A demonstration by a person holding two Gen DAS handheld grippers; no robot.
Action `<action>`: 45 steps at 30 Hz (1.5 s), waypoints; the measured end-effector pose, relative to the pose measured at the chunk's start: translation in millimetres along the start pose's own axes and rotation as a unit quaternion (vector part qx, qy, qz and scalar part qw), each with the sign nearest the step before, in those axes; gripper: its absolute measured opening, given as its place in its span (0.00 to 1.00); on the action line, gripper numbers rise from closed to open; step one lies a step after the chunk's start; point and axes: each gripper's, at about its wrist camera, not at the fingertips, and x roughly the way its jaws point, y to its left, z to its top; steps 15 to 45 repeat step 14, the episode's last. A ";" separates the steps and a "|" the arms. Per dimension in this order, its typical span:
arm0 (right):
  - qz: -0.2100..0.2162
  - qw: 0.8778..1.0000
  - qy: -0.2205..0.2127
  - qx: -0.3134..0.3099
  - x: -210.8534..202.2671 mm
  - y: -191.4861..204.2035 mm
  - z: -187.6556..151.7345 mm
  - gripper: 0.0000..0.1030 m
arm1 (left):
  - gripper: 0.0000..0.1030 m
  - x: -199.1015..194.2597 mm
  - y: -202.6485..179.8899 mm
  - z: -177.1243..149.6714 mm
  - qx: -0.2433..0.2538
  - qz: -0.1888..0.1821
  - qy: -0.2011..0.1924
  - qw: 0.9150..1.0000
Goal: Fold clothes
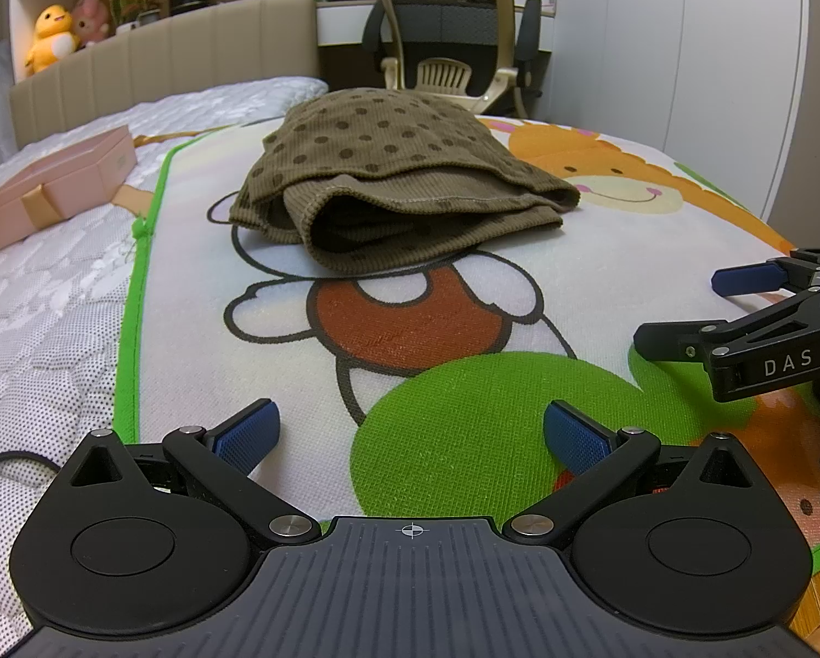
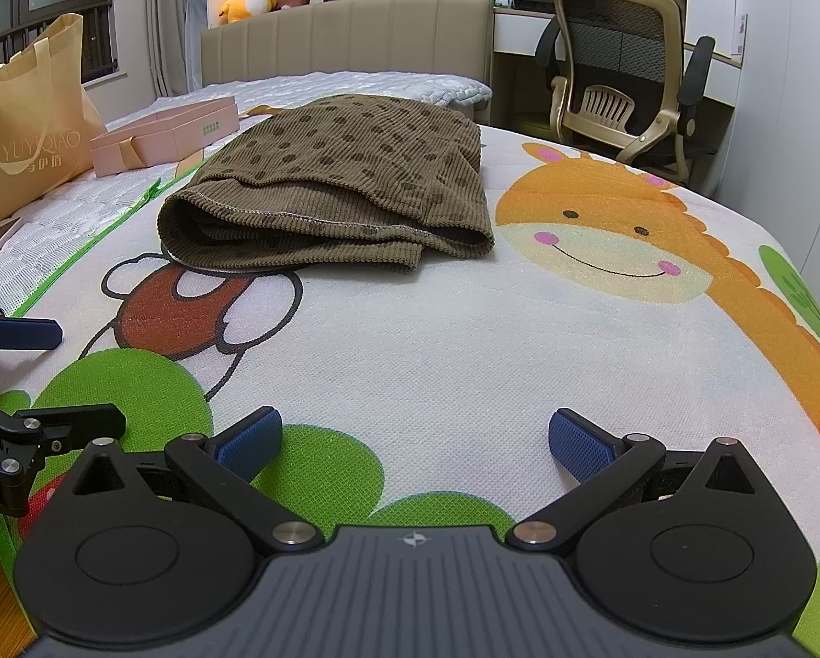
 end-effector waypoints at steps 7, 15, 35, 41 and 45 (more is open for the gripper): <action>0.000 1.000 0.000 -0.001 0.3 -0.1 0.1 1.00 | 1.00 -0.2 -0.3 -0.3 0.000 0.000 0.000 1.000; -0.001 1.000 0.000 -0.001 0.1 0.0 0.0 1.00 | 1.00 -0.6 -0.8 -0.6 -0.001 0.000 -0.002 1.000; -0.001 1.000 0.000 -0.001 0.1 0.0 0.0 1.00 | 1.00 -0.6 -0.8 -0.6 -0.001 0.000 -0.002 1.000; -0.001 1.000 0.000 -0.001 0.1 0.0 0.0 1.00 | 1.00 -0.6 -0.8 -0.6 -0.001 0.000 -0.002 1.000; -0.001 1.000 0.000 -0.001 0.1 0.0 0.0 1.00 | 1.00 -0.6 -0.8 -0.6 -0.001 0.000 -0.002 1.000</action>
